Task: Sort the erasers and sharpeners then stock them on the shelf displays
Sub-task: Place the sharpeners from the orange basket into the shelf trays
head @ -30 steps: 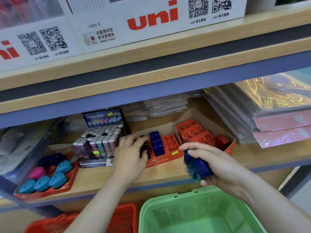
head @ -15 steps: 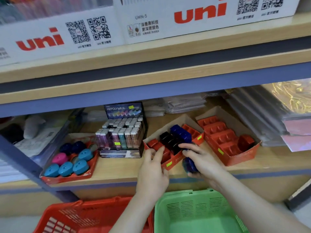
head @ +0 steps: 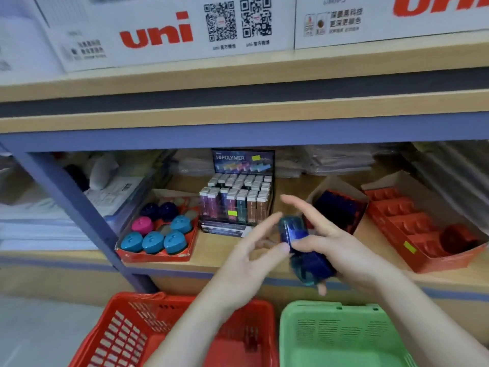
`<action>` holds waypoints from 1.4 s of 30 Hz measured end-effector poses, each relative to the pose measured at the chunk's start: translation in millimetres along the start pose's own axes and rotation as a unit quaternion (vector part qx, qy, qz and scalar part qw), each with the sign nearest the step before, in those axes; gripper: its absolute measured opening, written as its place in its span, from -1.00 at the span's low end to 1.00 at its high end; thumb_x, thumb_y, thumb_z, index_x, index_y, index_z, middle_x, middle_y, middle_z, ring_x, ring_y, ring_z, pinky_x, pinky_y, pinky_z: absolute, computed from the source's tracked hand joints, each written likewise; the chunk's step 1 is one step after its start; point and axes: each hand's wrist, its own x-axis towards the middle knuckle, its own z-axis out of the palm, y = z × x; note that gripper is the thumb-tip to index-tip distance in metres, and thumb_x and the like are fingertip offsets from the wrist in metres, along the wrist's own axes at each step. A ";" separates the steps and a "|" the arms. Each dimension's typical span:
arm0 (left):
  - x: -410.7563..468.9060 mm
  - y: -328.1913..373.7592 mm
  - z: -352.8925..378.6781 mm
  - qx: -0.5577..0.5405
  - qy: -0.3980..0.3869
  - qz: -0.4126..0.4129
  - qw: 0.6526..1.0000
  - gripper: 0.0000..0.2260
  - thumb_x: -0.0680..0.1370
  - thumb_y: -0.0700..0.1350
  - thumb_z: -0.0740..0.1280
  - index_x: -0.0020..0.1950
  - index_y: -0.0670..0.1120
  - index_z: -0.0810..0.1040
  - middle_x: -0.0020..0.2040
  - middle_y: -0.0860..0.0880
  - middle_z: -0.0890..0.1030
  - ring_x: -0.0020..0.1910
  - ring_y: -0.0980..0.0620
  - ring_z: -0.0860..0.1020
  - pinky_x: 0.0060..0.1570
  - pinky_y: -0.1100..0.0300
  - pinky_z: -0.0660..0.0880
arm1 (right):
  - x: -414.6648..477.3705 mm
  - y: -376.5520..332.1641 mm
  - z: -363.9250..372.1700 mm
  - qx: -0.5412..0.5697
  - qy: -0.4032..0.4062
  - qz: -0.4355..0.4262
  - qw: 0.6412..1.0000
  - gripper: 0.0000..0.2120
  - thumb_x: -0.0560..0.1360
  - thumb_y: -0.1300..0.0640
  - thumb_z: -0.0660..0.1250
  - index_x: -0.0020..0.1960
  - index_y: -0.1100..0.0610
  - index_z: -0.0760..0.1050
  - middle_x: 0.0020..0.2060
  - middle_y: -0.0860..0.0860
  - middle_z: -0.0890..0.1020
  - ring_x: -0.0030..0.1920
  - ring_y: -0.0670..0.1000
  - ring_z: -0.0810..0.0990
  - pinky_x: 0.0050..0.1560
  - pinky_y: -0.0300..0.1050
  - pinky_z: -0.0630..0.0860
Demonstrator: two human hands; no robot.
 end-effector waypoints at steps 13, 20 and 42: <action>-34.4 -37.5 -170.9 0.067 0.241 -0.070 0.966 -0.64 0.37 -0.22 0.54 0.08 0.11 0.65 0.05 0.07 0.68 0.02 0.08 0.65 0.10 0.04 0.56 | 119.9 35.4 128.5 -0.209 -0.040 0.050 0.976 -0.60 0.50 0.16 0.29 0.32 -0.06 0.42 -0.19 0.02 0.63 -0.35 -0.01 0.53 -0.27 -0.07 0.60; -28.3 -51.7 -197.8 0.032 0.290 -0.081 0.953 -0.70 0.49 -0.29 0.40 0.15 0.01 0.56 0.13 0.07 0.58 -0.01 0.16 0.62 -0.21 0.20 0.57 | 153.8 52.4 148.5 -0.537 -0.080 -0.022 0.839 -0.37 0.49 0.02 0.25 0.54 -0.02 0.20 0.45 0.00 0.32 0.37 0.05 0.40 0.23 -0.09 0.45; 93.4 -43.3 -268.0 0.518 0.157 -0.116 0.833 -0.58 0.37 -0.07 0.48 0.19 0.02 0.46 0.13 -0.03 0.59 0.07 -0.07 0.53 -0.06 0.17 0.45 | 148.7 37.8 119.8 -0.227 -0.012 0.020 0.974 -0.88 0.49 0.08 0.36 -0.18 -0.07 0.64 -0.23 -0.14 0.67 -0.24 -0.16 0.57 -0.08 -0.14 0.54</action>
